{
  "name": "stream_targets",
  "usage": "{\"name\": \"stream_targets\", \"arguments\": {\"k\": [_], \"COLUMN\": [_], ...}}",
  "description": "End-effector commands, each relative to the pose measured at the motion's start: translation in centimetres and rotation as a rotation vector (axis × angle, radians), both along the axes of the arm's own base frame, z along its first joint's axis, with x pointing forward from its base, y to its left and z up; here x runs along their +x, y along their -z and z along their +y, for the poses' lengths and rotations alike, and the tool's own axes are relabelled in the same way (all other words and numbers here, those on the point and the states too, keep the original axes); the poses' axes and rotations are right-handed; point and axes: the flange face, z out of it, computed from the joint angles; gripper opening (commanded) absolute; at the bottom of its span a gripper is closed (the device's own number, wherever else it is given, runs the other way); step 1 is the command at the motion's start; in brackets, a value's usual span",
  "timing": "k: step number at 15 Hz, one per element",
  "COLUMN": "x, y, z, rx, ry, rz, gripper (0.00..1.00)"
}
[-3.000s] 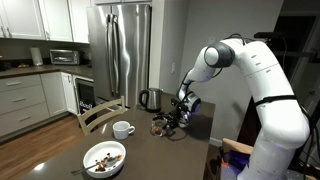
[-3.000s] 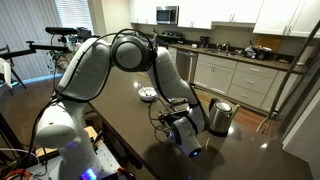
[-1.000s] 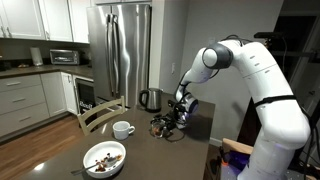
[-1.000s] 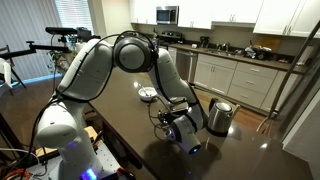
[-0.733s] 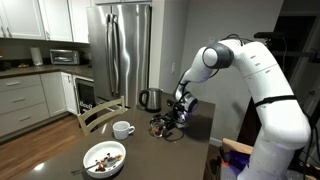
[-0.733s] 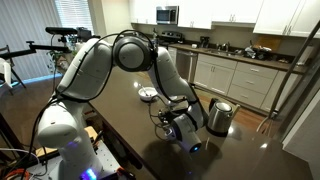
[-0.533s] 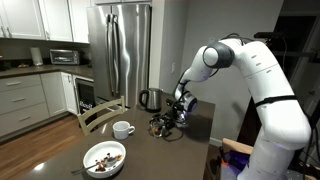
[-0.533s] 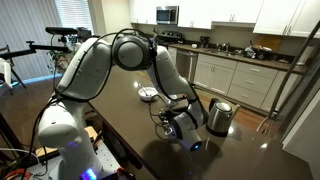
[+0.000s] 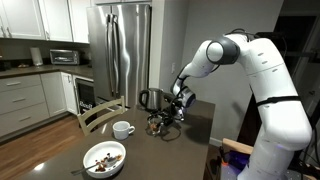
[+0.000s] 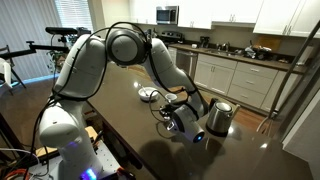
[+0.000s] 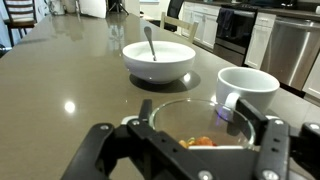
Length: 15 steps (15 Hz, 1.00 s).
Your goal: Pick up the glass cup and pour some of it's content into the bowl
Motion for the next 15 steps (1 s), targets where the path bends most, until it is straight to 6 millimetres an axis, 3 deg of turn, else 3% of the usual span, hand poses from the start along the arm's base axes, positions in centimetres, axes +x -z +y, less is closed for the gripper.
{"name": "stream_targets", "arguments": {"k": [1, 8, 15], "x": [-0.2, 0.3, 3.1], "y": [-3.2, -5.8, -8.0], "z": [0.6, 2.2, 4.4], "rx": [-0.064, -0.178, -0.221], "ry": [-0.023, -0.094, -0.066], "rz": [0.007, 0.003, 0.032], "gripper": [0.59, 0.59, 0.59]}}
